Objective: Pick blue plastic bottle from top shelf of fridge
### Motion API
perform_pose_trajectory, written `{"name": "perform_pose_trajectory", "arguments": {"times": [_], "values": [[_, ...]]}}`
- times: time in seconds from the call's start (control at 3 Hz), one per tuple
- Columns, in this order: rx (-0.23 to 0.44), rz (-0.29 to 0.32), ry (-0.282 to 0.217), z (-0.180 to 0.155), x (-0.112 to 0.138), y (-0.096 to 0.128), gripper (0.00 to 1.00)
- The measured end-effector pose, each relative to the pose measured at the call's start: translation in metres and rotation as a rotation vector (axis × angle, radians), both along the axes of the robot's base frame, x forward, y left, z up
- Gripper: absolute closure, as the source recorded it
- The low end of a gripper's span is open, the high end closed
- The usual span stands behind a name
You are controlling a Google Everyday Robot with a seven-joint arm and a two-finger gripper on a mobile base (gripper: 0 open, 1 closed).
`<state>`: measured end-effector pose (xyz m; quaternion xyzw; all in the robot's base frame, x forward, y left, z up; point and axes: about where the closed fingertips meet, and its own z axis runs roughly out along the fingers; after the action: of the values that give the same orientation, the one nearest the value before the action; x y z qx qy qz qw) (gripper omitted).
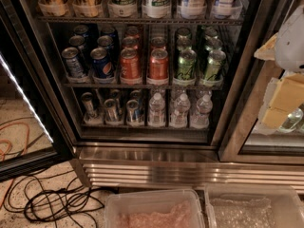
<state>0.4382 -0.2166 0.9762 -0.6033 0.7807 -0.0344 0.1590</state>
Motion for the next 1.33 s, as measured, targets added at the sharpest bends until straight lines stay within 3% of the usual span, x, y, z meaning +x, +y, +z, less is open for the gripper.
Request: {"name": "perform_pose_trajectory", "arguments": {"times": [0.33, 1.0, 1.33], "values": [[0.000, 0.000, 0.000, 0.000, 0.000, 0.000, 0.00], [0.061, -0.114, -0.060, 0.012, 0.034, 0.006, 0.00], [0.098, -0.083, -0.053, 0.017, 0.045, 0.009, 0.00]]}}
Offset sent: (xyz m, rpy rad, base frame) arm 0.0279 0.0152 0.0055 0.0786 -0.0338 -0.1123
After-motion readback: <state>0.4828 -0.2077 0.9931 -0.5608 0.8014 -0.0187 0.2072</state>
